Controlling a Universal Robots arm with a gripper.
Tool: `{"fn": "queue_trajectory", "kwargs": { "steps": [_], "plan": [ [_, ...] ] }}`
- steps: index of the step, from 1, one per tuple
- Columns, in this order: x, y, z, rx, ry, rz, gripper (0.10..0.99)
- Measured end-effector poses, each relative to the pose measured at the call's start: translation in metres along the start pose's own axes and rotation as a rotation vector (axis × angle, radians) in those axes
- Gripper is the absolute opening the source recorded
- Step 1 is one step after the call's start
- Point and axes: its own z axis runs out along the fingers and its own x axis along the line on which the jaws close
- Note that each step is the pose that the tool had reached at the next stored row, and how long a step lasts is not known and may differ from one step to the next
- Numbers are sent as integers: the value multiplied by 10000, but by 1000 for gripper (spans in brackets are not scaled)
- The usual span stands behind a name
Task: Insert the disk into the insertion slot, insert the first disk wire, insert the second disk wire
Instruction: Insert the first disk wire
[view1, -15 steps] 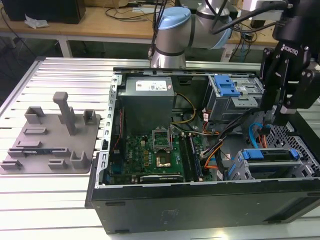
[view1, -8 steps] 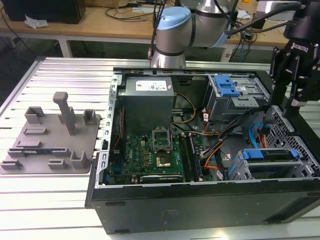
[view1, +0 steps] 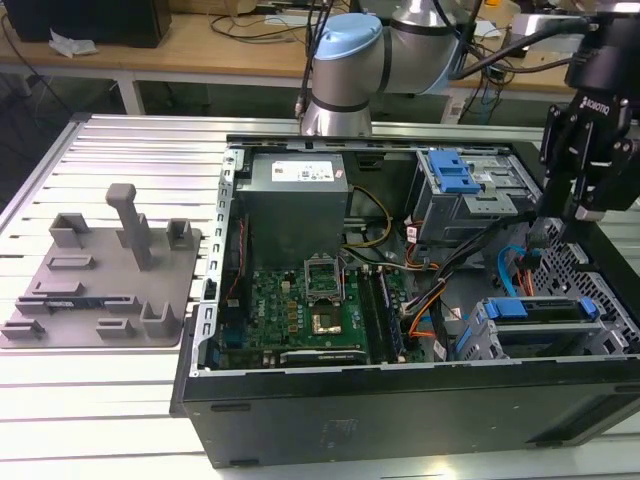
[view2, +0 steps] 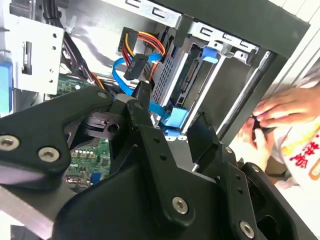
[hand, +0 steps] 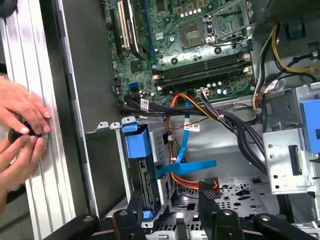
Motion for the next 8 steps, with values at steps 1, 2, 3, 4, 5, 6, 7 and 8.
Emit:
{"fn": "queue_trajectory", "kwargs": {
  "steps": [1, 2, 3, 4, 5, 6, 7, 8],
  "plan": [
    [-29, 3, 1, 11, 62, 1, 569],
    [-82, 12, -7, 28, 171, 2, 569],
    [-223, 35, -34, 86, 551, 9, 569],
    [-320, 50, -51, 129, 824, 12, 569],
    [-368, 54, -54, 151, 965, 14, 569],
    [-395, 50, -53, 169, 1072, 16, 569],
    [-428, 15, -6, 205, 1193, -29, 569],
    [-440, 4, 31, 246, 1202, -141, 569]
  ]
}}
